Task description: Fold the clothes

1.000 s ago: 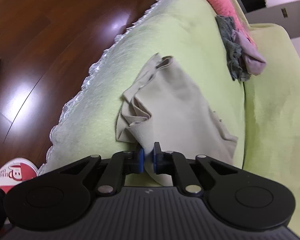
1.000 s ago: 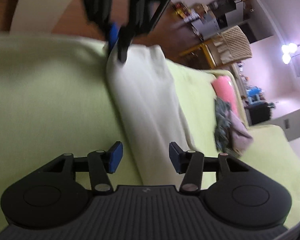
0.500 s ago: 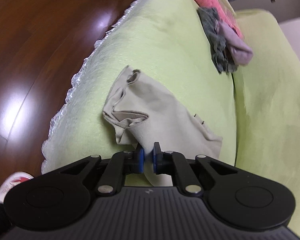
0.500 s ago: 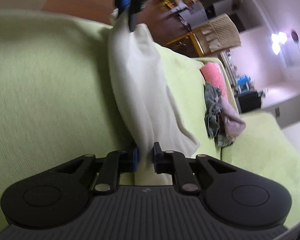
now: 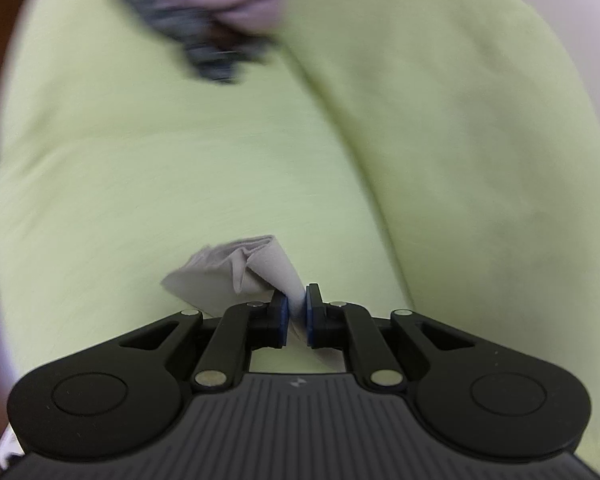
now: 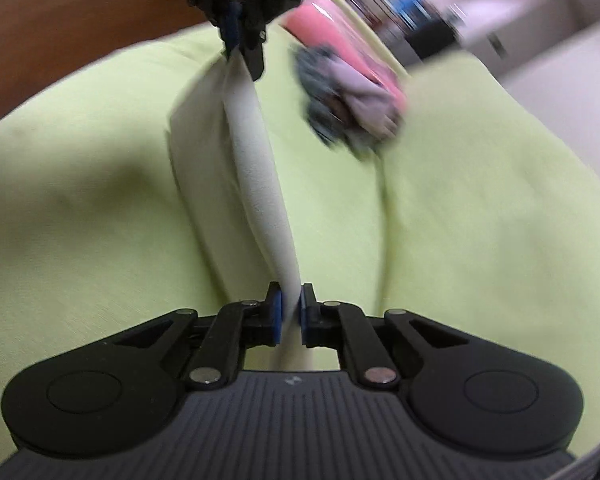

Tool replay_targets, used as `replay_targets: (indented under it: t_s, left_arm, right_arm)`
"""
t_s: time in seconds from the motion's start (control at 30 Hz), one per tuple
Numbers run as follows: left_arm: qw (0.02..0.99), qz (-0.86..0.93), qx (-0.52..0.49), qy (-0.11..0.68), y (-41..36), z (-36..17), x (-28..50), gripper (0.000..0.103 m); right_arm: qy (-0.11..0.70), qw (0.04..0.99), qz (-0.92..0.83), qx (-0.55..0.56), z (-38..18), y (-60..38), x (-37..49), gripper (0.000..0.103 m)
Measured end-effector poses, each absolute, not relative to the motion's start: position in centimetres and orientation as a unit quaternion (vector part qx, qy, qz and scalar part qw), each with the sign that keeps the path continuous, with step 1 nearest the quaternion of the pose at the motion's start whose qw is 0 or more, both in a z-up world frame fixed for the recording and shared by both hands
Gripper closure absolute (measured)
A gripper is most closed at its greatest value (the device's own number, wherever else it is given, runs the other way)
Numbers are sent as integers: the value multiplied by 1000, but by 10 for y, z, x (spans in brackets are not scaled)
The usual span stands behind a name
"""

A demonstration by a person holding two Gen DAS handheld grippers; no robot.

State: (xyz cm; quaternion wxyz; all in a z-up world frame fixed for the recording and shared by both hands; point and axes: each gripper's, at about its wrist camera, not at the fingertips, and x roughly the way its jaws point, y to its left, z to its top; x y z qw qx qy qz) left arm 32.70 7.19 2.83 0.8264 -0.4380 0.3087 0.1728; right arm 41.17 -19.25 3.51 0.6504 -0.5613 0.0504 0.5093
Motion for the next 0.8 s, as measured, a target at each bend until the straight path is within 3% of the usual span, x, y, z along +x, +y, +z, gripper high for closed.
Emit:
replay_targets:
  t_s: [0.13, 0.4, 0.5, 0.53, 0.57, 0.6, 0.63, 0.7, 0.8]
  left_arm:
    - [863, 64, -378, 328, 85, 31, 353, 97]
    - [838, -28, -295, 458, 98, -91, 306, 97]
    - [839, -13, -259, 477, 94, -112, 278, 95]
    - [842, -8, -246, 480, 93, -116, 269, 95]
    - [845, -2, -230, 482, 92, -117, 263, 94]
    - [848, 6, -204, 489, 89, -117, 257, 94]
    - [848, 11, -188, 495, 88, -117, 253, 94]
    - [851, 13, -169, 497, 89, -111, 249, 94]
    - [864, 19, -137, 485, 91, -93, 243, 92]
  right_arm:
    - [85, 696, 410, -584, 38, -186, 373, 98]
    - [264, 700, 345, -567, -68, -150, 226, 98]
    - [280, 716, 337, -544, -82, -145, 194, 96]
    - [283, 725, 332, -532, -84, -145, 190, 94]
    - [285, 729, 330, -527, -85, -147, 189, 82]
    - [282, 734, 324, -525, -86, -148, 186, 57]
    - [279, 739, 319, -524, -87, -150, 184, 52]
    - [294, 756, 311, -496, -79, -156, 192, 52]
    - [368, 813, 276, -358, -52, -174, 214, 52]
